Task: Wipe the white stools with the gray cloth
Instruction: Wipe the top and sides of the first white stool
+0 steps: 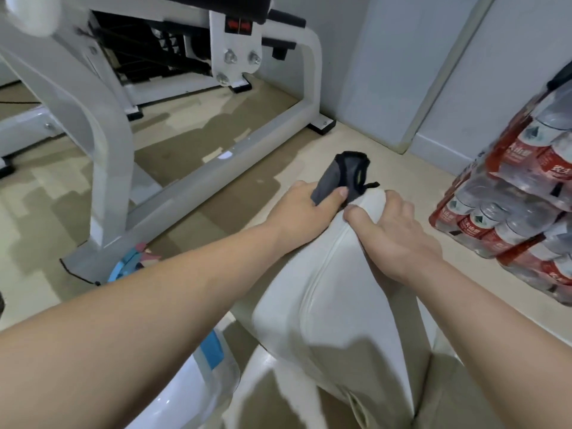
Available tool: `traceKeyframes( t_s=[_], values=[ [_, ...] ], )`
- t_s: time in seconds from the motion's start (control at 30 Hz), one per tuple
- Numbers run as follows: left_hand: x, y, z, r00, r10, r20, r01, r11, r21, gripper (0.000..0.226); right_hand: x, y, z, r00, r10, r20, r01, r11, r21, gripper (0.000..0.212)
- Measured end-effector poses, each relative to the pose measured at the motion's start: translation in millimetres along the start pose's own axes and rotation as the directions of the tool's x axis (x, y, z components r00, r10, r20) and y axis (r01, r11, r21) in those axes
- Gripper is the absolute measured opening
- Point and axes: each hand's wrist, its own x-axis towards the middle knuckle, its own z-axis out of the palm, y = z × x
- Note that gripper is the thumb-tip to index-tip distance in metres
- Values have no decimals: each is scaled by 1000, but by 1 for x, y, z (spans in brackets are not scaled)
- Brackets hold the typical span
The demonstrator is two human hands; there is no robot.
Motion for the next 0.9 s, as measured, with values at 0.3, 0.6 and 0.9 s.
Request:
traceKeyframes(
  t_s=[0.3,0.6,0.9],
  values=[
    [-9,-40,-20,916,-392,-86,397,916,49,46,-9,-9,6,998,-61,13,62,997,-40,82],
    [17,9,-1,1000,11,-8,-11,1000,-5,31,-9,-6,4,999,-41,19,42,997,-64,79],
    [-37,-73,-44,854,-507,-114,517,805,290,29,-7,-15,8,999,-52,16,53,995,-79,82]
  ],
)
